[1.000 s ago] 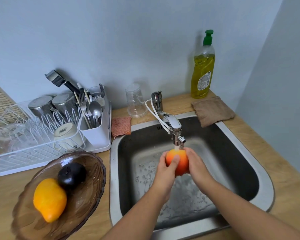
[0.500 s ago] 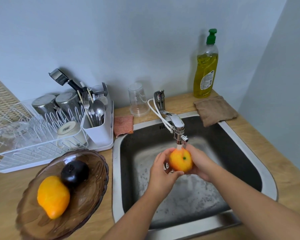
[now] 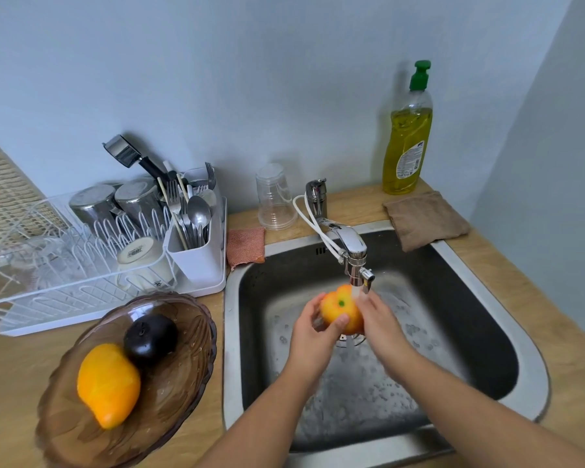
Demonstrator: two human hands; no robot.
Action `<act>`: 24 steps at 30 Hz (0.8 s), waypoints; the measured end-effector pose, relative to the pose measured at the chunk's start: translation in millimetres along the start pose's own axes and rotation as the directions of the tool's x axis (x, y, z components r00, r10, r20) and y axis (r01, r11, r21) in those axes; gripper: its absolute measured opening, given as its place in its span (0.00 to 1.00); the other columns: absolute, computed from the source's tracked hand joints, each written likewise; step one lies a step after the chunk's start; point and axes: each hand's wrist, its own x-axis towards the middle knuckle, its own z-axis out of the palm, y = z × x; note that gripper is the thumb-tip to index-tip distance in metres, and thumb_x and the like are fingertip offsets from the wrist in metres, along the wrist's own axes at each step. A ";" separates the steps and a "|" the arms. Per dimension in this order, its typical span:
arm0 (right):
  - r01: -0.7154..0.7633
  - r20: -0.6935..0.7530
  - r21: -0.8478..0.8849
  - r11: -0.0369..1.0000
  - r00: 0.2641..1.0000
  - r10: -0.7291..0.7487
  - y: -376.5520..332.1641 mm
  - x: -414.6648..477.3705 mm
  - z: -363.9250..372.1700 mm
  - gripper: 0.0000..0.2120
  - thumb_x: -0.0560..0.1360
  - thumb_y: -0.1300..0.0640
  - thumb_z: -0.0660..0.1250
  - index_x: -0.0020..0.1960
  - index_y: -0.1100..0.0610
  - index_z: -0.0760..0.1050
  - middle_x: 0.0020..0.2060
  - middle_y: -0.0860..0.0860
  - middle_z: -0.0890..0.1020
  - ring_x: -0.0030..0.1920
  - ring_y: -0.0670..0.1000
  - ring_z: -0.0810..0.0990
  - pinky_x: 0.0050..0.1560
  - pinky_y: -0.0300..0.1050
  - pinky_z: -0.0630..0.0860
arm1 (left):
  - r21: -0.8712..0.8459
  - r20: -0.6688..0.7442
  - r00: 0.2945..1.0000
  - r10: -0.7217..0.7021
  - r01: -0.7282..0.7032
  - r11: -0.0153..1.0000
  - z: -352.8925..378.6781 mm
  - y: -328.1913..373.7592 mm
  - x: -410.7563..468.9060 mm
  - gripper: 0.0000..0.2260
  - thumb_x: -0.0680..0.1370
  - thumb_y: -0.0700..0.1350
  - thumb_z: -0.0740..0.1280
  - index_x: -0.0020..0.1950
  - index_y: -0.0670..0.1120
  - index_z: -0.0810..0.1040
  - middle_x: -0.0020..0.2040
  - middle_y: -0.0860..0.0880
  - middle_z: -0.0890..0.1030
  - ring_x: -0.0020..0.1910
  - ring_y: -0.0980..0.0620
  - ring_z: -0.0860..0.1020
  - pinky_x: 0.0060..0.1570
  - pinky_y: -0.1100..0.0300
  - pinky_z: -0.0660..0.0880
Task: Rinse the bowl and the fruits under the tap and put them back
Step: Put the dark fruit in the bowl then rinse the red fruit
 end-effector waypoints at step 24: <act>-0.272 -0.179 0.273 0.923 0.928 0.326 14.8 9.4 -17.9 0.22 0.79 0.43 0.52 0.61 0.58 0.70 0.52 0.62 0.78 0.51 0.60 0.79 0.53 0.57 0.79 | 0.448 0.216 0.921 0.323 -0.387 0.806 38.2 -9.1 3.8 0.14 0.80 0.56 0.55 0.63 0.56 0.70 0.56 0.54 0.74 0.55 0.58 0.73 0.58 0.58 0.72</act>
